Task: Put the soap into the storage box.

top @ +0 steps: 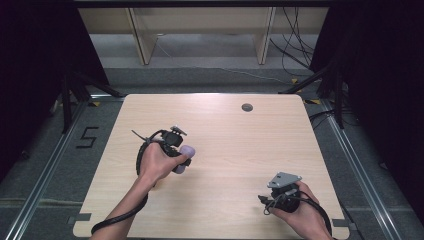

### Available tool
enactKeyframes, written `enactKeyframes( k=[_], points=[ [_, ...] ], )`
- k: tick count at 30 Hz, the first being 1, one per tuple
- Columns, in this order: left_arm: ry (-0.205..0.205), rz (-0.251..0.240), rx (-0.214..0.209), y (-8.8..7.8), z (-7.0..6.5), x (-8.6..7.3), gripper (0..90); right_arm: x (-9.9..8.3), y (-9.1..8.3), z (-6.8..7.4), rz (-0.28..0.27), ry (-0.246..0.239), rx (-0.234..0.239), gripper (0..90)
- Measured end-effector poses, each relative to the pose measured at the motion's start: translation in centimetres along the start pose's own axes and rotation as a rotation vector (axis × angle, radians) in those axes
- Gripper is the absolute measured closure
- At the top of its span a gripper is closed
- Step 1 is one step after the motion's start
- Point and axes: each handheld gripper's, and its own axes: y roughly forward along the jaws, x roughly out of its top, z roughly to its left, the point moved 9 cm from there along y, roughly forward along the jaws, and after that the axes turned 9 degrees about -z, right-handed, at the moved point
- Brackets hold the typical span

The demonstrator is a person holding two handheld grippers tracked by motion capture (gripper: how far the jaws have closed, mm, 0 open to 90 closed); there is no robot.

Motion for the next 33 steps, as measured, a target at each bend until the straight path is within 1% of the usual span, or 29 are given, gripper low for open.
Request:
enactKeyframes(
  k=[1, 2, 4, 5, 6, 7, 8, 9, 10, 11, 12, 13, 14, 15, 17, 19, 20, 21, 26, 27, 29, 31, 32, 33],
  points=[
    [-0.001, -0.005, -0.004, 0.0, 0.1, 0.0, 49.0, 0.0, 0.0, 0.0, 0.0, 0.001, 0.0, 40.6],
    [0.024, 0.006, -0.004, 0.0, 0.3, 0.0, 49.0, 0.0, 0.0, 0.0, -0.002, -0.004, 0.0, 40.6],
    [0.023, 0.0, -0.01, 0.0, 0.4, 0.0, 49.0, 0.0, 0.0, 0.0, -0.002, -0.002, -0.001, 40.6],
    [-0.009, -0.002, 0.002, -0.1, 0.3, -0.1, 49.0, 0.0, 0.0, 0.0, -0.002, -0.004, 0.0, 40.6],
    [-0.009, -0.002, 0.002, -0.1, 0.3, -0.1, 49.0, 0.0, 0.0, 0.0, -0.002, -0.004, 0.0, 40.6],
    [-0.001, -0.006, 0.001, -0.1, 0.4, -0.1, 49.0, 0.0, 0.0, 0.0, -0.003, -0.003, -0.001, 40.6],
    [0.021, -0.003, 0.006, -0.1, 0.7, 0.0, 49.0, 0.0, 0.0, 0.0, -0.003, -0.003, -0.001, 40.6],
    [0.007, 0.0, 0.005, -0.1, 0.6, 0.0, 49.0, 0.0, 0.0, 0.0, -0.003, -0.003, -0.001, 40.6],
    [0.003, -0.002, 0.003, -0.2, 0.7, -0.1, 49.0, 0.0, 0.0, 0.0, -0.003, -0.003, 0.0, 40.6],
    [0.003, -0.002, 0.003, -0.2, 0.7, -0.1, 49.0, 0.0, 0.0, 0.0, -0.003, -0.003, 0.0, 40.6],
    [0.01, -0.002, 0.007, -0.2, 0.8, -0.1, 49.0, 0.1, 0.0, -0.1, -0.005, -0.014, 0.001, 40.6],
    [0.004, -0.007, 0.013, -0.2, 0.9, -0.1, 49.0, 0.1, 0.0, -0.1, -0.005, -0.014, 0.001, 40.6],
    [-0.017, -0.003, 0.012, -0.3, 0.9, -0.1, 49.0, 0.1, 0.0, -0.1, -0.005, -0.013, 0.0, 40.6],
    [-0.017, -0.003, 0.02, -0.4, 1.1, -0.1, 49.0, 0.1, 0.0, -0.1, -0.005, -0.013, 0.0, 40.6],
    [-0.023, -0.013, 0.018, -0.3, 1.1, -0.1, 49.0, 0.0, 0.0, -0.1, -0.005, -0.004, -0.003, 40.6],
    [-0.017, -0.003, 0.024, -0.5, 1.3, -0.2, 49.0, 0.1, 0.0, -0.1, -0.005, -0.004, -0.002, 40.6],
    [-0.032, -0.01, 0.022, -0.4, 1.2, -0.2, 49.0, 0.1, 0.0, -0.2, -0.007, -0.015, -0.002, 40.6],
    [-0.038, -0.006, 0.028, -0.5, 1.4, -0.3, 49.0, 0.1, 0.1, -0.1, -0.006, -0.004, -0.003, 40.6],
    [-0.044, -0.008, 0.031, -0.6, 1.7, -0.4, 49.0, 0.1, 0.1, -0.1, -0.005, -0.004, -0.001, 40.6],
    [-0.034, -0.008, 0.032, -0.6, 1.9, -0.4, 49.1, 0.1, 0.0, 0.0, -0.003, 0.0, 0.0, 40.6],
    [-0.053, -0.014, 0.039, -0.6, 2.0, -0.4, 49.0, 0.0, 0.0, 0.0, -0.003, 0.001, 0.0, 40.6],
    [-0.051, -0.011, 0.039, -0.6, 2.2, -0.4, 49.0, 0.1, 0.0, 0.0, -0.003, 0.002, 0.0, 40.6],
    [-0.059, -0.014, 0.044, -0.6, 2.3, -0.4, 49.0, 0.0, 0.0, 0.0, -0.002, 0.001, 0.0, 40.6],
    [-0.057, -0.015, 0.048, -0.6, 2.5, -0.5, 49.0, 0.0, 0.1, 0.0, -0.004, -0.002, -0.001, 40.5]
  ],
)
